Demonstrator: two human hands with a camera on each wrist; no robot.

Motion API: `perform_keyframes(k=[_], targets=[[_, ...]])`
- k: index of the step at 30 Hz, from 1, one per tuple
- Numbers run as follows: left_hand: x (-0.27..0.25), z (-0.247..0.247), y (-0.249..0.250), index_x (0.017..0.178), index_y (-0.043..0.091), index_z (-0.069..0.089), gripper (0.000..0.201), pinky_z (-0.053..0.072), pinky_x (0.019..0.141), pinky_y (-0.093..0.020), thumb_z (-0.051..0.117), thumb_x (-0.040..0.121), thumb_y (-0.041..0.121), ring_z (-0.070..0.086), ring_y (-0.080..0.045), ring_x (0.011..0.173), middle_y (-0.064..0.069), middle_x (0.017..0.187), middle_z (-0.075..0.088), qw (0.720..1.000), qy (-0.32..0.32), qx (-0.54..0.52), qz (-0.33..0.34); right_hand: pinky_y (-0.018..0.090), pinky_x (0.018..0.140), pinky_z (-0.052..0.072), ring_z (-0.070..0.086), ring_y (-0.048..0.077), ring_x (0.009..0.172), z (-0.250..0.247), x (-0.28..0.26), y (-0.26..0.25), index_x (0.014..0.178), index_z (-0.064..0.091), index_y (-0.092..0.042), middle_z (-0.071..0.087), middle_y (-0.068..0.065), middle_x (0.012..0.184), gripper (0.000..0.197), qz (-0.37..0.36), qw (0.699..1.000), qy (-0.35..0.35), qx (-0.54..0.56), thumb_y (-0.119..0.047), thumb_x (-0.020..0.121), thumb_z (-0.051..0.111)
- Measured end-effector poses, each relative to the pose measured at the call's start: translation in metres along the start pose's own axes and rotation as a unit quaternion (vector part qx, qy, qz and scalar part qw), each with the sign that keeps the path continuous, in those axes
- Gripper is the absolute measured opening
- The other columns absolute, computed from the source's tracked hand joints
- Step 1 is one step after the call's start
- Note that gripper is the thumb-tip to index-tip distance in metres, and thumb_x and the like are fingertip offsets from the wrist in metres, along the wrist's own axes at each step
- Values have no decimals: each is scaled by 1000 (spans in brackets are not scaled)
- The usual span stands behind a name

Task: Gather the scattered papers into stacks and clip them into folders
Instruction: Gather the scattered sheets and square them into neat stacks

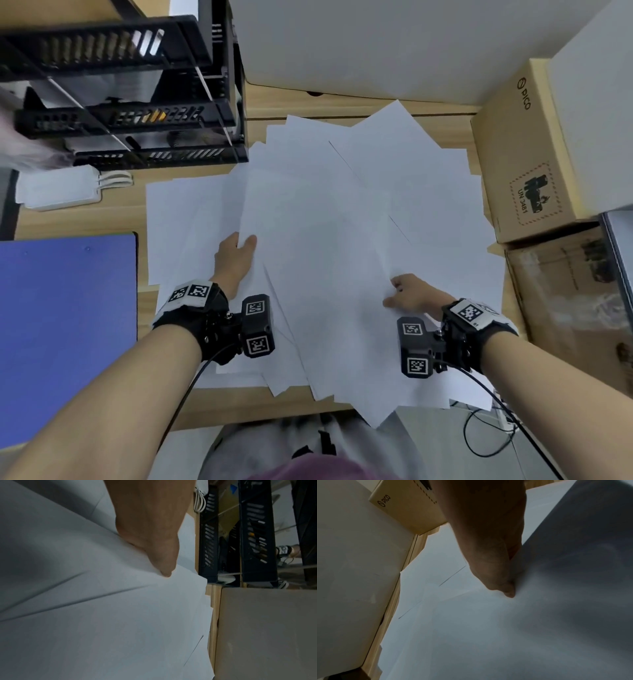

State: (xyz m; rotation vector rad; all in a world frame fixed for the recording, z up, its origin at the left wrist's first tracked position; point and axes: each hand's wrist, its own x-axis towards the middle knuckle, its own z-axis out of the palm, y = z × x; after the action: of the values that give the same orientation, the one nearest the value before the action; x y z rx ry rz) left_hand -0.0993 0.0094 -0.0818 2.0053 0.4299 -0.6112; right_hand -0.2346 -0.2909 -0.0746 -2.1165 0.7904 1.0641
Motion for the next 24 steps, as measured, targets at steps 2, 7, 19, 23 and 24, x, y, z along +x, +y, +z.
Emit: perform_keyframes(k=[2, 7, 19, 23, 24], targets=[[4, -8, 0, 81, 7, 52, 31, 38, 72, -33, 44, 100, 30, 52, -33, 90, -10, 82, 53, 999, 44, -29, -15, 34, 76, 50, 66, 30, 83, -4, 9, 8, 86, 62, -2, 66, 7, 84, 31, -2, 1000, 5, 21, -22, 63, 60], [14, -28, -3, 113, -3, 53, 33, 40, 92, -37, 40, 100, 25, 53, -37, 113, -21, 118, 58, 997, 69, -7, -30, 35, 76, 50, 63, 28, 83, -15, 1, -2, 97, 62, -9, 69, 10, 94, 25, -48, 992, 44, 113, -15, 75, 51], [5, -36, -21, 95, 10, 65, 25, 47, 75, -27, 63, 92, 35, 59, -17, 82, 0, 91, 65, 998, -11, -39, -46, 24, 52, 46, 57, 21, 62, -13, -7, -73, 96, 62, 0, 62, 11, 79, 25, -79, 974, 15, 210, 10, 85, 42], [0, -33, -21, 116, 10, 64, 33, 50, 92, -33, 58, 96, 35, 63, -22, 101, -3, 112, 67, 993, -37, -86, -78, 20, 44, 42, 56, 18, 55, -2, -1, -87, 91, 59, -1, 60, 12, 76, 19, -69, 974, -19, 214, 8, 86, 43], [-1, -32, -20, 121, 9, 61, 31, 49, 90, -31, 55, 98, 30, 62, -22, 101, -3, 114, 65, 991, -44, -96, -79, 18, 44, 43, 58, 16, 54, 0, -1, -91, 91, 59, -3, 62, 9, 76, 18, -69, 972, -27, 223, 6, 88, 44]])
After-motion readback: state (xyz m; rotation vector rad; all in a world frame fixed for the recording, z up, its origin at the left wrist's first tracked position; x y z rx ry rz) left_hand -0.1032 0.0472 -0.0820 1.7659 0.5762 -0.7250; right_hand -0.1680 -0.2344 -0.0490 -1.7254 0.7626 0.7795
